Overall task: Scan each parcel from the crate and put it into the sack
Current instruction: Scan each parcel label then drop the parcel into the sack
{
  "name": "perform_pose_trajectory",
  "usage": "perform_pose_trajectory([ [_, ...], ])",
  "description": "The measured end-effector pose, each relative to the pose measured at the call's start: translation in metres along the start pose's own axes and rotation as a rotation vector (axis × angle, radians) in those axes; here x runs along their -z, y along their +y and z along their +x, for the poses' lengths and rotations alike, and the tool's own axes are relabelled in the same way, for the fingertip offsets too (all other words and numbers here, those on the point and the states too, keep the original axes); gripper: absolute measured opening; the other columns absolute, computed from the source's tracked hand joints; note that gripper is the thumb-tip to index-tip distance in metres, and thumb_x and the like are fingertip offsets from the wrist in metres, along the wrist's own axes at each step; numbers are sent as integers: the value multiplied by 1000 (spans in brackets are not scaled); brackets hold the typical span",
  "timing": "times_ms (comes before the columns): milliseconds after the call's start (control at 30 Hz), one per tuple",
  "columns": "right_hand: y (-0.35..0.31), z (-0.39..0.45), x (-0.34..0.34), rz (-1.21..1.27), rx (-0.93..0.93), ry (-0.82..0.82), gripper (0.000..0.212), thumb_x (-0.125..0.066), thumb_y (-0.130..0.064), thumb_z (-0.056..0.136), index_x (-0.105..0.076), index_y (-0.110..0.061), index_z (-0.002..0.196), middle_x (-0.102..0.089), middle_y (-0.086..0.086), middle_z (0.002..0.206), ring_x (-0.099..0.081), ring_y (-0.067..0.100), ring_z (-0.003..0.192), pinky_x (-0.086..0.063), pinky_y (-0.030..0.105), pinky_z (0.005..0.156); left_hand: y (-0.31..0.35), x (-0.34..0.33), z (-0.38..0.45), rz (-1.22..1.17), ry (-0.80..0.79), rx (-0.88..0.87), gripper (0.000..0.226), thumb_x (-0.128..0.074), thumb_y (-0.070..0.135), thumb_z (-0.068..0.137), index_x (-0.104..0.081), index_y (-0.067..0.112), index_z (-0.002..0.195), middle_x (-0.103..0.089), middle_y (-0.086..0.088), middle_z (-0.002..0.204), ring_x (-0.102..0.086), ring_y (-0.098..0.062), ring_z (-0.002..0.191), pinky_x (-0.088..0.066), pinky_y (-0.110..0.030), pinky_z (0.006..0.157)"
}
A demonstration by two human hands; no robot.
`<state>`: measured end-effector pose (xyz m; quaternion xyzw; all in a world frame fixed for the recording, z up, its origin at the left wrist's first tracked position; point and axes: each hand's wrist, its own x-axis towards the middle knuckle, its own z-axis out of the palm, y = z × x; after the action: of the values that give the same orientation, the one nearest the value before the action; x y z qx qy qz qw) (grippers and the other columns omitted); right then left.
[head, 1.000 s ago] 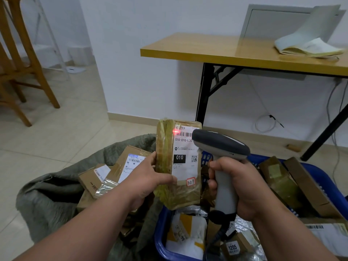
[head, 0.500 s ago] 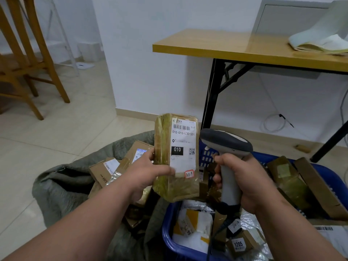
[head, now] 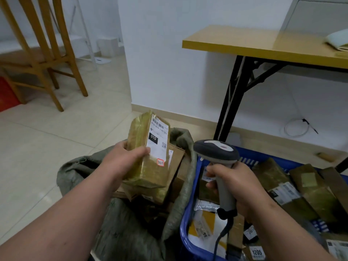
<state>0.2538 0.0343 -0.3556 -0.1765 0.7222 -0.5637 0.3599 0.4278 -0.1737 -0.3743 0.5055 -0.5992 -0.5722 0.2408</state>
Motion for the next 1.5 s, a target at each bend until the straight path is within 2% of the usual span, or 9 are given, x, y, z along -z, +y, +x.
perform_pose_trajectory([
  [133, 2, 8, -9, -14, -28, 0, 13, -71, -12, 84, -68, -5, 94, -71, 3, 63, -68, 15, 56, -54, 30, 53, -7, 6, 4, 327, 106, -157, 52, -81, 48, 65, -52, 34, 106, -60, 19, 89, -62, -6, 78, -49, -26, 60],
  [333, 8, 22, -20, -82, -42, -1, 16, -70, -8, 83, -67, -8, 98, -71, 13, 80, -68, 15, 56, -54, 31, 55, -19, -11, 16, 706, 40, -201, 89, -79, 59, 63, -42, 32, 139, -58, 3, 130, -57, -23, 116, -49, -46, 99],
  [567, 13, 44, -34, -131, -85, 17, 17, -72, -12, 82, -68, -11, 99, -73, 19, 87, -68, 28, 72, -58, 46, 74, -31, -33, 32, 645, -197, -152, 62, -73, 42, 79, -48, 35, 136, -63, 9, 108, -62, -15, 96, -51, -30, 83],
  [667, 12, 53, -37, -138, -88, 39, 17, -72, -14, 83, -66, -12, 99, -72, 16, 80, -67, 28, 70, -56, 39, 59, -35, -32, 41, 552, -220, -120, 66, -74, 43, 80, -46, 37, 139, -64, 12, 109, -62, -10, 94, -49, -26, 76],
  [733, 10, 62, -38, -151, -85, 58, 17, -71, -16, 84, -64, -12, 100, -70, 15, 81, -65, 24, 67, -51, 29, 48, -36, -28, 48, 417, -233, -68, 68, -74, 42, 82, -45, 33, 143, -63, 10, 121, -62, -9, 98, -51, -27, 83],
  [900, 8, 93, -44, -123, -125, 107, 16, -71, -16, 85, -62, -13, 97, -67, 12, 87, -65, 22, 72, -49, 31, 55, -34, -3, 69, 276, -28, -28, 67, -70, 43, 87, -46, 23, 145, -53, -1, 142, -54, -21, 124, -44, -37, 103],
  [1200, 19, 135, -60, 85, -279, 70, 19, -70, -11, 84, -62, -8, 101, -69, 19, 93, -72, 22, 60, -55, 28, 48, -51, 81, 121, 1122, 282, 143, 40, -53, 50, 87, -58, 43, 126, -42, 0, 148, -34, -30, 136, -30, -47, 109],
  [1333, 22, 140, -63, 158, -322, 82, 20, -67, -10, 84, -59, -7, 102, -67, 22, 92, -72, 25, 61, -55, 28, 46, -71, 112, 137, 1286, 191, 297, 29, -51, 53, 85, -61, 43, 110, -48, 0, 136, -33, -28, 135, -28, -46, 107],
  [1500, 31, 138, -66, 226, -346, 86, 21, -69, -8, 82, -58, -9, 100, -68, 22, 95, -74, 28, 65, -57, 31, 50, -91, 116, 138, 1317, -8, 320, 35, -44, 27, 97, -64, 13, 122, -62, -8, 127, -58, -21, 116, -43, -22, 85],
])
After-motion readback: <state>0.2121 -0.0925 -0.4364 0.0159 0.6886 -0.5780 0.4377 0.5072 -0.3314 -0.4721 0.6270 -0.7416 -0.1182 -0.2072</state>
